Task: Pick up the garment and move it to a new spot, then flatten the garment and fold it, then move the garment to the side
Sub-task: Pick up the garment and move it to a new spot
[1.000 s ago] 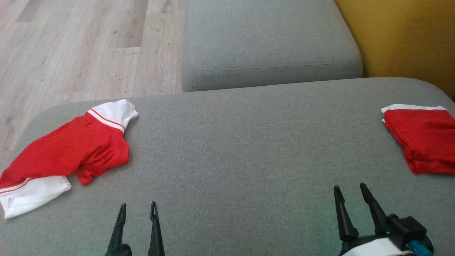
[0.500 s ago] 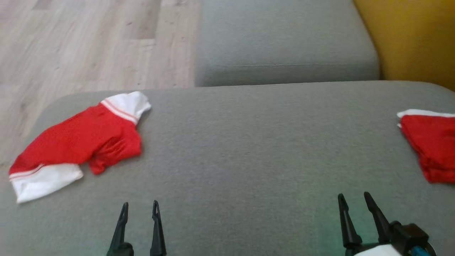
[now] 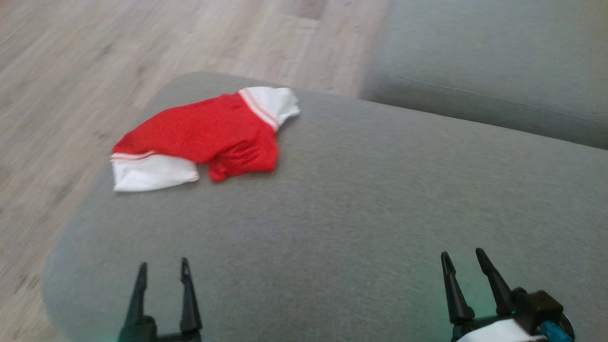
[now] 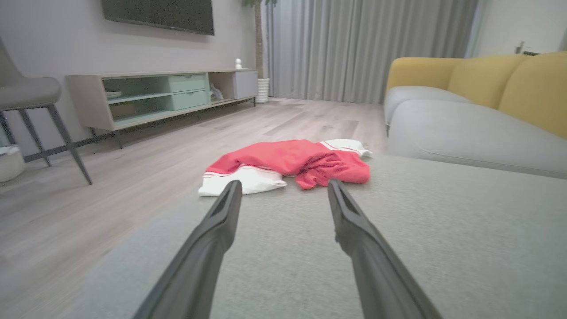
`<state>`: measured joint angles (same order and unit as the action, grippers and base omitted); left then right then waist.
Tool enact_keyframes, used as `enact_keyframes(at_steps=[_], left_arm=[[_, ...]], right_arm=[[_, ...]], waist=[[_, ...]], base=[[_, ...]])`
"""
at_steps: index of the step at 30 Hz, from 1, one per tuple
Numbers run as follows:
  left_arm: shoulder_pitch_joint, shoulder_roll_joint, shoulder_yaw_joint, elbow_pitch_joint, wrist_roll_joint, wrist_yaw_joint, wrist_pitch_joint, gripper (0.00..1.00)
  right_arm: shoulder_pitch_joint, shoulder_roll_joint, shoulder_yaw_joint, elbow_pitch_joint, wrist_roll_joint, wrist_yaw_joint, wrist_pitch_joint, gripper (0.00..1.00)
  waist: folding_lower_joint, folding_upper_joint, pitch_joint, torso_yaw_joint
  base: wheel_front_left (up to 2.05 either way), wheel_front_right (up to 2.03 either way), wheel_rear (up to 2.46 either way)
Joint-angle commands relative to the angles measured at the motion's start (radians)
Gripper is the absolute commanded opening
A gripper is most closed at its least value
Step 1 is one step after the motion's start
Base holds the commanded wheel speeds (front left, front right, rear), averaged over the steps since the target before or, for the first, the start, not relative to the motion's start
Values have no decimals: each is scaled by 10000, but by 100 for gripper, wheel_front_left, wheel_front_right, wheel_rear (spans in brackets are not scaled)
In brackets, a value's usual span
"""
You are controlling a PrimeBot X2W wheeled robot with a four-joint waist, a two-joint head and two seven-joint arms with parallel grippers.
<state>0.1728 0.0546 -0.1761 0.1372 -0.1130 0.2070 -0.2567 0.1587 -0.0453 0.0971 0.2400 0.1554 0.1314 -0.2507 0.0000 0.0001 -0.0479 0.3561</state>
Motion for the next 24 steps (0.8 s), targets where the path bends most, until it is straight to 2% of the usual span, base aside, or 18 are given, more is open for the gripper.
enact_keyframes(at_steps=[1,6,9,12,17,18,19,21,24], left_arm=[[-417,-41,490,-436,108,43,-51,100],[-1406,79,1247,-819,114,-78,-51,100],[-2590,238,1648,-836,117,-261,-51,100],[-4085,610,1911,-204,64,-610,-51,100],[-7394,1178,1901,2516,-125,-1255,252,100],[-8055,1251,1935,3191,-169,-1258,494,100],[-8055,1251,1935,3191,-169,-1258,494,100],[-9297,1419,2023,4549,-149,-1067,968,100],[-10828,1489,2269,6528,-502,-1025,1840,100]], right_arm=[[-554,-165,242,-336,-94,-7,-110,100],[-769,-671,378,-451,-238,-7,-110,100],[-1077,-1241,562,-547,-353,-7,-110,100],[-1481,-1859,636,-712,-403,-7,-110,100],[-2019,-2845,601,-1048,-478,-7,-110,100],[-2095,-3001,594,-1107,-465,-7,-110,100],[-2095,-3001,594,-1107,-465,-7,-110,100],[-2248,-3265,545,-1222,-423,-7,-110,100],[-2465,-3564,501,-1395,-415,-7,-110,100]], waist=[[0,-1,372,726],[0,-1,1394,1015],[0,-1,2230,846],[0,-1,3153,544],[0,-1,4549,84],[0,-1,4770,-11],[0,-1,4770,-11],[0,-1,5166,-199],[0,-1,5691,-475]], base=[[0,0,0],[0,0,0],[0,0,0],[0,0,0],[0,0,0],[0,0,0],[0,0,0],[0,0,0],[0,0,0]])
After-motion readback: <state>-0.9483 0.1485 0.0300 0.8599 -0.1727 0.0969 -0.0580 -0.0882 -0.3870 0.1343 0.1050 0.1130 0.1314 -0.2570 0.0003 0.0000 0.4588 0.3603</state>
